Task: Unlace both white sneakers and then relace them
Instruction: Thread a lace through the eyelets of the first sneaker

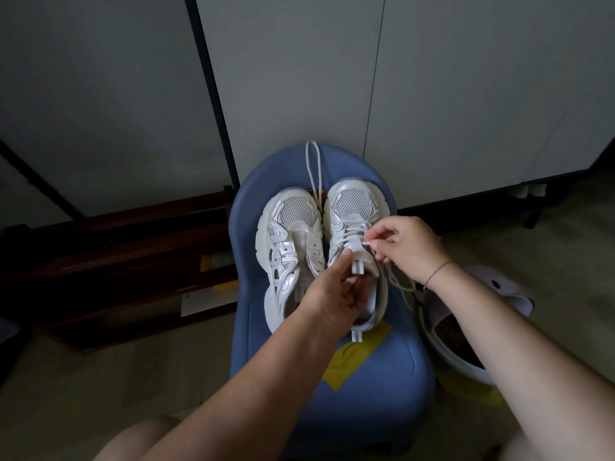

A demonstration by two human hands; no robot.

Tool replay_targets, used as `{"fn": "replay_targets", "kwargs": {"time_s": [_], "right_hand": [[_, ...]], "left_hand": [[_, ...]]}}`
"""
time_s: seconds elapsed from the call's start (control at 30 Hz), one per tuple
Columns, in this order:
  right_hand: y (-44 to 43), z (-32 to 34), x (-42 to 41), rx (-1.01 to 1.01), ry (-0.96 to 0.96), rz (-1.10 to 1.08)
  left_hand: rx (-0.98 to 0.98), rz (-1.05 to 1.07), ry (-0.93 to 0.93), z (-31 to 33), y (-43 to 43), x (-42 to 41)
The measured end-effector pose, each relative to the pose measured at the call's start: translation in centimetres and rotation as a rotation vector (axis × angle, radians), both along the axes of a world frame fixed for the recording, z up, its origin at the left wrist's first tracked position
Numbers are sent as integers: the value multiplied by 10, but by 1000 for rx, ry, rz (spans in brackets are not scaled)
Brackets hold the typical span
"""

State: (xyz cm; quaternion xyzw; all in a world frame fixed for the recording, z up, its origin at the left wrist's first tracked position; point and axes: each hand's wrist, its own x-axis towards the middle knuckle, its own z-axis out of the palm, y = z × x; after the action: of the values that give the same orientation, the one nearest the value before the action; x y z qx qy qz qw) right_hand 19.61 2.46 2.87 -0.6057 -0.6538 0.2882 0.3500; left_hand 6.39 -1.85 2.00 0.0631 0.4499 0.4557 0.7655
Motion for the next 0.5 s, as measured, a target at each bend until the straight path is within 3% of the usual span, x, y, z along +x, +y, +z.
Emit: {"fn": "replay_targets", "kwargs": {"time_s": [0.17,0.27,0.5], "right_hand": [[-4,-2,-10,165,-142,9],[-3,-1,-6,164,-119,15],[-1,1,3,136,-288,-37]], "left_hand": [[-3,-11,3,1,0,-3],[-18,-33,12,0,1,-4],[-13,-43,10,3,0,-4]]}}
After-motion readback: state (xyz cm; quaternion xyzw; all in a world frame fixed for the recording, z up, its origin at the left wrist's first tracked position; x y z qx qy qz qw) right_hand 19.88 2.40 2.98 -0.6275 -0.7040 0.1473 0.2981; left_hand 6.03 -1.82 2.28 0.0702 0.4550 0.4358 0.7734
